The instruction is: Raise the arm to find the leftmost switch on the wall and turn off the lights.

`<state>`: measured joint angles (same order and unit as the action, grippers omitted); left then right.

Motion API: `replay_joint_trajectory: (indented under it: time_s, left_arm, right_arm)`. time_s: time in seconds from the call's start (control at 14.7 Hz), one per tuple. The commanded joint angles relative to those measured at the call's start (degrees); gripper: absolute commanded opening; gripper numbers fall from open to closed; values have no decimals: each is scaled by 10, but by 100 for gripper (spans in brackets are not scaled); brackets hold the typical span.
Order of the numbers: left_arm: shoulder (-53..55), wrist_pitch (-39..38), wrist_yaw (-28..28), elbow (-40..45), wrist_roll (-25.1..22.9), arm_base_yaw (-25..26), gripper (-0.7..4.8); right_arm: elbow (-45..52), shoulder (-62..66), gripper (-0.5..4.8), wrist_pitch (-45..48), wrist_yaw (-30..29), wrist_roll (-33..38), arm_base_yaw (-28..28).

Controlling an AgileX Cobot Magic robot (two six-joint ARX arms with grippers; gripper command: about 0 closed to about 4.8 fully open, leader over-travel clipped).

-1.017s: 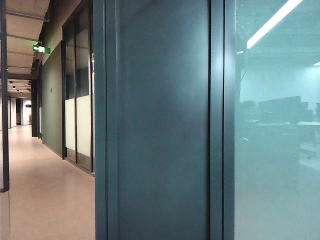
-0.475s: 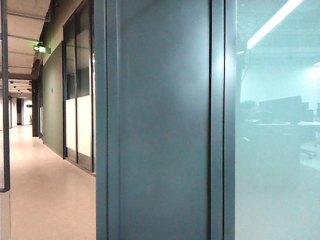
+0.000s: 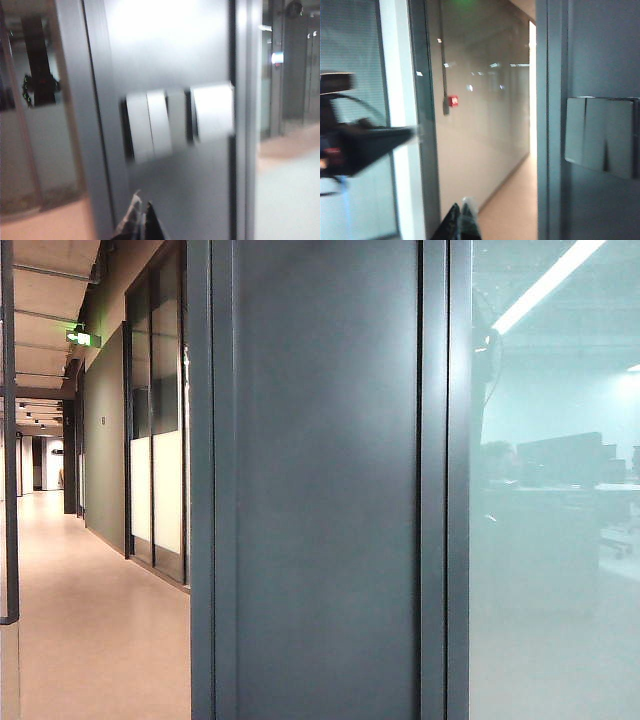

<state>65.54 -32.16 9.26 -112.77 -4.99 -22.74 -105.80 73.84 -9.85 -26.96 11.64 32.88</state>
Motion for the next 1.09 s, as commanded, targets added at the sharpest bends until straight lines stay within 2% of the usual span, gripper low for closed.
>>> replay_joint_trajectory:
  time_s: [0.07,0.14,0.2,0.34,0.54,0.61,0.75,1.09]
  left_arm:
    - [-96,-24,-37,71,-10,0,-6]
    - [-134,-25,-69,106,-10,0,-6]
    - [-173,-26,-99,143,-15,0,-5]
    - [-259,-24,-123,228,-32,0,-6]
    - [-387,-25,-147,373,-33,0,-6]
    - [-424,-24,-160,414,-28,0,-6]
    - [-491,-25,-170,478,-1,0,-6]
    - [-545,-77,-170,550,12,0,-6]
  right_arm:
    - [-2,-33,-1,-101,85,-46,0]
    - [-2,-45,-1,-148,133,-49,0]
    - [-2,-55,-1,-193,151,-72,0]
    - [-2,-72,-1,-283,158,-124,0]
    - [9,-91,-1,-376,196,-148,0]
    - [27,-107,-1,-377,196,-147,0]
    - [78,-155,-1,-376,236,-146,0]
    - [271,-325,-1,-316,280,-147,0]
